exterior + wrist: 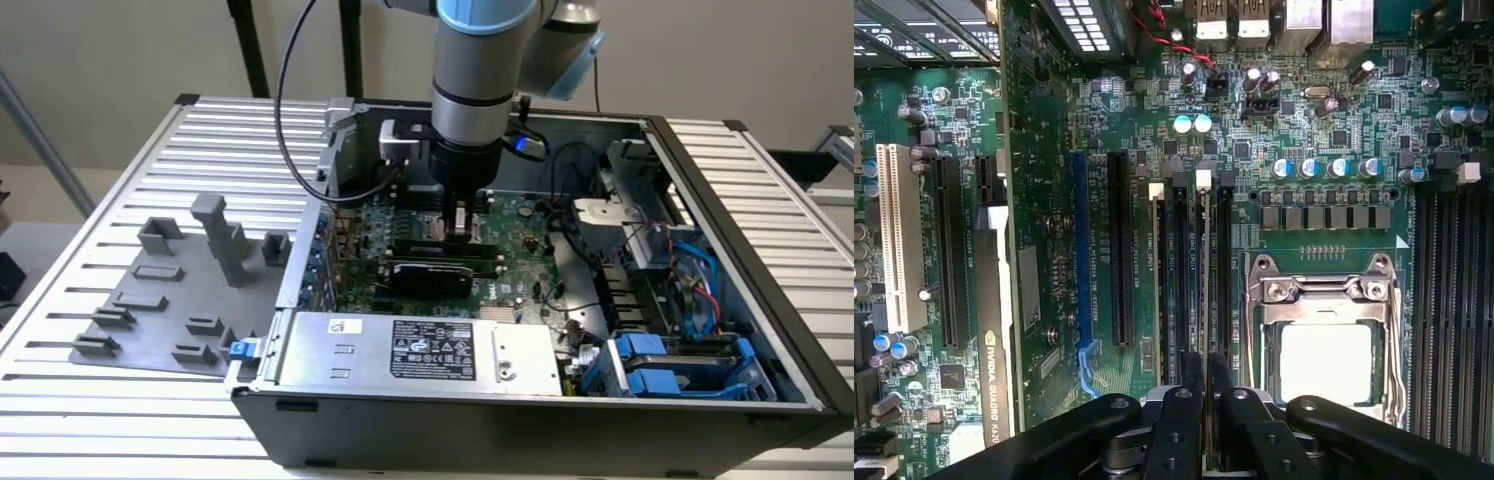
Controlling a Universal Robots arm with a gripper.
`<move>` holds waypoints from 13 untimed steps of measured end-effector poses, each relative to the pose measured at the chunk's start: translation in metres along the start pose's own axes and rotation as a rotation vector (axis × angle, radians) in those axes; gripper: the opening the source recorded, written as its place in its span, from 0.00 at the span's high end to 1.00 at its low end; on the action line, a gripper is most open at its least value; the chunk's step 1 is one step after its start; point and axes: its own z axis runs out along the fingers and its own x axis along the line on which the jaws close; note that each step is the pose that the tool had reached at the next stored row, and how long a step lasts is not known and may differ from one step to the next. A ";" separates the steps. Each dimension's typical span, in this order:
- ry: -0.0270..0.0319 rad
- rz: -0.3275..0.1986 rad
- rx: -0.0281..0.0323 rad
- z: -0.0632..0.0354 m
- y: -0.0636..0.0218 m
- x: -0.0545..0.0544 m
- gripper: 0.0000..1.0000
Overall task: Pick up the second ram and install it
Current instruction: 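Press down the second ram until it locks into place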
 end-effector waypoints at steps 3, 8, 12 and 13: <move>0.0001 0.000 -0.0002 0.0000 0.0000 0.000 1.00; -0.0004 0.000 0.0000 -0.0001 0.0000 0.000 1.00; -0.0012 0.000 0.0001 -0.0018 -0.0001 0.000 1.00; -0.0012 0.000 0.0001 -0.0028 -0.0001 0.000 1.00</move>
